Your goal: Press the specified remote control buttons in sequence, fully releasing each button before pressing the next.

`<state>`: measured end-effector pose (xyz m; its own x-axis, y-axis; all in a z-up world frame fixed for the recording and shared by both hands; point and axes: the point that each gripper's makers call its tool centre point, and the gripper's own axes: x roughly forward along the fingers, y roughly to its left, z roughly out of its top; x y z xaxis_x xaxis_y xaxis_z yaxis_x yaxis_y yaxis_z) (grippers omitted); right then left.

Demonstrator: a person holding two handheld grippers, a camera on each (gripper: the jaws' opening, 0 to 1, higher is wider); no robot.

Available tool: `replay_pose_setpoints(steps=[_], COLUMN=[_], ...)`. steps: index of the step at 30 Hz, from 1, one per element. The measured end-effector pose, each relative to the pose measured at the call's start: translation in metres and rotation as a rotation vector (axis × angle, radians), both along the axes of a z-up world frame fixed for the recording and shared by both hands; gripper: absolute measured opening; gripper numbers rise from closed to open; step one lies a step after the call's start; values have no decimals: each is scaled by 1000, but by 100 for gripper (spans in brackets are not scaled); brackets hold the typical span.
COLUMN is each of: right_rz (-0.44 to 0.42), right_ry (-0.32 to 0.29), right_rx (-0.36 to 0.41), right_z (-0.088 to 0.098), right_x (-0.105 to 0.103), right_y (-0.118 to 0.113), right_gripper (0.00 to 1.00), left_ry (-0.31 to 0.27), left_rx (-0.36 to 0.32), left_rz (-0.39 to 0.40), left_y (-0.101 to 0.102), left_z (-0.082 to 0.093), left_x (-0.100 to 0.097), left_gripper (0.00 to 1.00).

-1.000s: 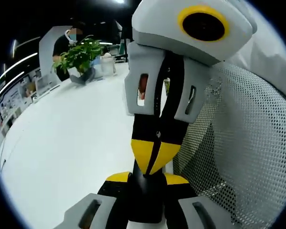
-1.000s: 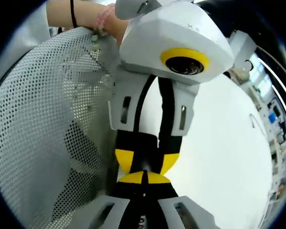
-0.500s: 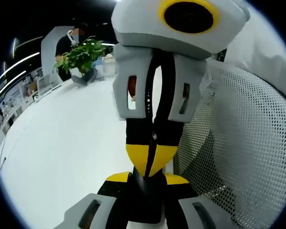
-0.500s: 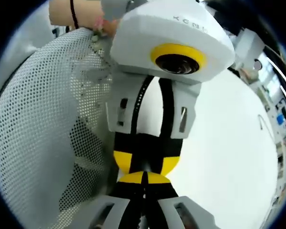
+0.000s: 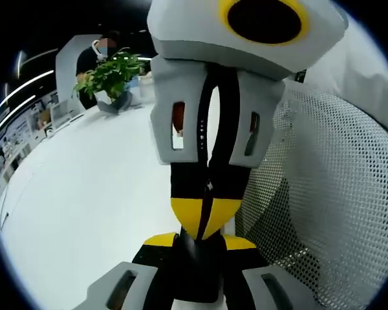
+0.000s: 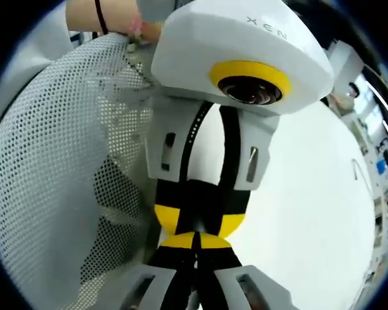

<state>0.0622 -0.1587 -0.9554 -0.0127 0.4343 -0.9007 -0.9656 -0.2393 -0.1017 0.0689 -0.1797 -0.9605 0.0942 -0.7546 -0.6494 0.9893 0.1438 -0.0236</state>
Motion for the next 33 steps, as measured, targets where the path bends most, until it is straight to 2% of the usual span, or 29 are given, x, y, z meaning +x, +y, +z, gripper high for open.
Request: replay_pose_setpoints(steps=[13,17,19,23,33], right_rz=[-36,-79,-136,-146,-141], right_ry=[24,38,72,93,92], right_rx=[20,69,107,190,237], right_z=[0,1,1,3,4], right_x=[2,2,2,2,-2], right_y=[0,1,2,1,-7], right_gripper=[0,0,0,0,0], left_ry=[-3,-3,-3,-2,-1], left_rx=[9,9,9,8,3], left_rz=[-1,2,3,6,11], left_y=[0,0,0,1,1], left_z=[0,0,0,0,1], left_x=[0,-1,-1,0,0], left_gripper=[25,25,25,25,25])
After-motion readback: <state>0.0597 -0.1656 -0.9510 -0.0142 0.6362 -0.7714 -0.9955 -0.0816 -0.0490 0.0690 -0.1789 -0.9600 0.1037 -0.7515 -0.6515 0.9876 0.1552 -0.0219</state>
